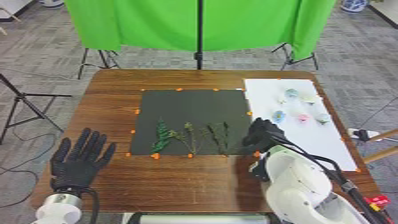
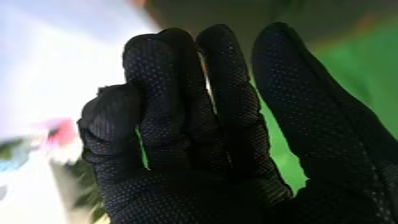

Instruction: Arrange flowers

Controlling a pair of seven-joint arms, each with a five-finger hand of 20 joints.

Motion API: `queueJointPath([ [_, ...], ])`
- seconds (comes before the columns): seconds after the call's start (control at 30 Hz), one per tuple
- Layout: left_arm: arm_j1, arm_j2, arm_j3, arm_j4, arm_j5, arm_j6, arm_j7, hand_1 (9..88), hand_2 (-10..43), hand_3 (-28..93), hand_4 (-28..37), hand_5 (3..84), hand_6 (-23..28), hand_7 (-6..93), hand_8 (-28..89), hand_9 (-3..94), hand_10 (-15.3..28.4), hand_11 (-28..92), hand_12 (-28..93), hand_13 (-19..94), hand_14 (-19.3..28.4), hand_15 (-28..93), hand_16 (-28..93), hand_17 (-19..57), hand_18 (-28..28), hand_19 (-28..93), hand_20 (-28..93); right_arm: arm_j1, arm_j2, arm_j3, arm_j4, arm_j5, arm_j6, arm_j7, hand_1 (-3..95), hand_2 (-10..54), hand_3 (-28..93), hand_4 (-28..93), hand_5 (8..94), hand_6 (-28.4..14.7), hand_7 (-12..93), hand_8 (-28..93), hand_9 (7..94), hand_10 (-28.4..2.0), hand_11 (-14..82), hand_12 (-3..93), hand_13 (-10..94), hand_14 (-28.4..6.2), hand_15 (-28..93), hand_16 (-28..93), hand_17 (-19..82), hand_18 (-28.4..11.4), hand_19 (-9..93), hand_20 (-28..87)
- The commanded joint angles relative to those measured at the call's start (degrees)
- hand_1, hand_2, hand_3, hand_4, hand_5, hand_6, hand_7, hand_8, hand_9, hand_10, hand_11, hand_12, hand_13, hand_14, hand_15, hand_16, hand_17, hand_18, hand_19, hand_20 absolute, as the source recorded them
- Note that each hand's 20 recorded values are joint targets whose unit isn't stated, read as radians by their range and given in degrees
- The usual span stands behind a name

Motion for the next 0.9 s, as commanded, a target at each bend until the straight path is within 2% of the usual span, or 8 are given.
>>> queueJointPath([
  [0.03,1.3,-0.65,0.13,-0.04,0.16,0.22,0.14,29.3,14.3,73,-28.3,42.7,6.6,21.0,-12,40.2,15.3,27,12,33,15.2,43,-6,-4.8,15.2,39,19,0.2,3.8,5.0,5.2,-5.8,11.9,-8.0,42.9,-7.4,78,-19,61.0,-6.1,24,-3,63.8,-19.0,23.6,22.2,59,-13.8,54,32,32,-23.3,80,36],
  [0.07,1.2,-0.57,0.16,0.12,0.04,0.19,0.34,29.2,14.3,73,-28.3,42.7,6.6,21.0,-12,40.1,15.3,27,12,33,15.2,43,-6,-4.8,15.2,39,19,0.2,3.1,6.4,5.0,-2.9,9.5,-6.2,41.9,-7.5,80,-19,58.1,-5.9,23,-8,60.6,-19.6,21.9,21.4,56,-14.8,54,28,30,-23.1,79,35],
  [0.17,1.7,-0.69,-0.15,-0.19,-0.19,0.18,0.71,29.3,14.3,73,-28.3,42.7,6.5,21.0,-12,40.2,15.2,27,12,33,15.3,43,-6,-4.7,15.2,39,19,1.0,2.8,6.8,7.7,-2.8,11.0,-4.7,40.3,-8.8,81,-20,48.9,-8.6,19,-9,48.2,-22.1,17.8,19.3,46,-18.7,55,21,28,-23.7,79,35],
  [0.3,1.6,-0.56,-0.20,0.03,-0.18,0.13,0.88,29.2,14.3,73,-28.3,42.7,6.5,21.0,-12,40.1,15.3,27,12,33,15.2,43,-6,-4.8,15.2,39,19,3.4,3.2,6.3,10.7,-2.0,8.7,-5.6,40.9,-9.4,83,-22,43.8,-9.0,17,-9,41.8,-22.3,15.1,17.7,41,-19.2,53,17,26,-24.0,78,34],
  [0.63,0.6,-0.78,0.54,0.39,-0.32,0.22,0.25,29.2,14.2,73,-28.3,42.6,6.5,21.1,-12,40.1,15.2,27,12,33,15.2,43,-6,-4.7,15.1,39,19,9.8,2.8,1.2,17.1,-2.3,7.0,-6.4,42.2,-9.5,83,-26,41.5,-8.0,17,-10,37.6,-20.7,12.1,15.7,40,-18.6,49,15,26,-24.0,78,33],
  [0.73,0.4,-0.81,0.42,0.53,-0.34,0.49,0.14,29.2,14.2,73,-28.3,42.6,6.6,21.1,-12,40.1,15.2,27,12,33,15.2,43,-6,-4.7,15.1,39,19,11.2,1.8,0.4,19.0,-1.2,3.5,-4.4,44.2,-9.5,83,-27,42.2,-7.5,17,-10,38.9,-20.1,12.8,15.6,42,-17.8,49,15,27,-23.8,78,34],
  [0.87,0.4,-0.78,0.40,0.46,-0.15,0.37,-0.18,29.2,14.1,73,-28.3,42.6,6.6,20.8,-12,40.1,15.2,27,12,33,15.2,43,-6,-4.7,15.1,39,19,11.2,1.0,0.1,19.9,-1.0,1.5,-1.5,53.8,-9.5,81,-28,49.1,-5.5,21,-11,44.1,-20.6,16.1,17.0,45,-16.6,53,17,30,-23.6,82,35],
  [0.9,0.3,-0.80,0.41,0.46,-0.22,0.51,-0.25,29.2,14.1,73,-28.3,42.6,6.6,20.8,-12,40.0,15.2,27,12,33,15.1,43,-6,-4.8,15.1,39,19,11.0,1.0,-0.1,20.1,-1.4,1.4,-1.2,56.1,-9.5,78,-28,50.4,-4.9,22,-12,45.9,-20.3,17.4,18.0,46,-15.3,52,22,30,-23.3,83,36],
])
